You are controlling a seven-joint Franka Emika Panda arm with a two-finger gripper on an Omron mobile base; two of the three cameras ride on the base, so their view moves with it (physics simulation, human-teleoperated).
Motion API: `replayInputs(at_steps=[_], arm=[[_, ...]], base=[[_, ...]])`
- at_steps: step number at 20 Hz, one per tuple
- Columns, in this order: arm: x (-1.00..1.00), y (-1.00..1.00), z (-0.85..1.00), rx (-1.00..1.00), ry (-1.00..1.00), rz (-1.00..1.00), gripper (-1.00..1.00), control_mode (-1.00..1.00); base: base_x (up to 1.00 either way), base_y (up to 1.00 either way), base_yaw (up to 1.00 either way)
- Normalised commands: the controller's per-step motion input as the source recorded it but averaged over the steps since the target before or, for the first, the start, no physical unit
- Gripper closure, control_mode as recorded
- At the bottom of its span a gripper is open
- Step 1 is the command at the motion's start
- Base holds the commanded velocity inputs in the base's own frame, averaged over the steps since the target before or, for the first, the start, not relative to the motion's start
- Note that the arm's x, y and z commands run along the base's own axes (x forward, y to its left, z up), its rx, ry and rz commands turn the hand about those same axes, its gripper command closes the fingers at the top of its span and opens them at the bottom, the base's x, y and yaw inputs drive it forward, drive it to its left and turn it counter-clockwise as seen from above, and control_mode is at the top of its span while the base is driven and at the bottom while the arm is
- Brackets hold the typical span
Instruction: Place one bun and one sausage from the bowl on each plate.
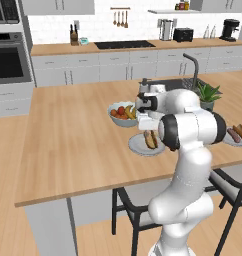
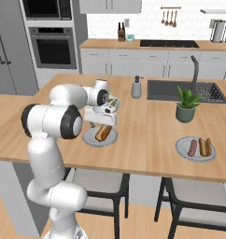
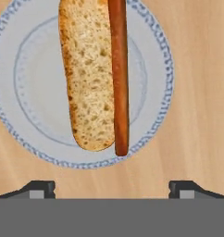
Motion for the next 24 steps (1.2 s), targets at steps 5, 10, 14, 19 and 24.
replayInputs(at_steps=[5, 10, 14, 19, 24], arm=[[-1.00, 0.50, 1.00, -0.04, -0.23, -0.01, -1.00, -1.00], [-1.00, 0.45, 0.83, 0.00, -0.22, 0.00, -1.00, -1.00], [-1.00, 0.23, 0.49, 0.00, 0.00, 0.00, -1.00, -1.00], [-0.73, -0.05, -0.23, 0.00, 0.06, 0.00, -1.00, -1.00], [0.00, 0.00, 0.00, 0.00, 0.00, 0.00, -1.00, 1.00]], base=[[0.00, 0.00, 0.00], [0.00, 0.00, 0.00], [0.00, 0.00, 0.00], [0.00, 0.00, 0.00], [-0.10, -0.14, 0.00]])
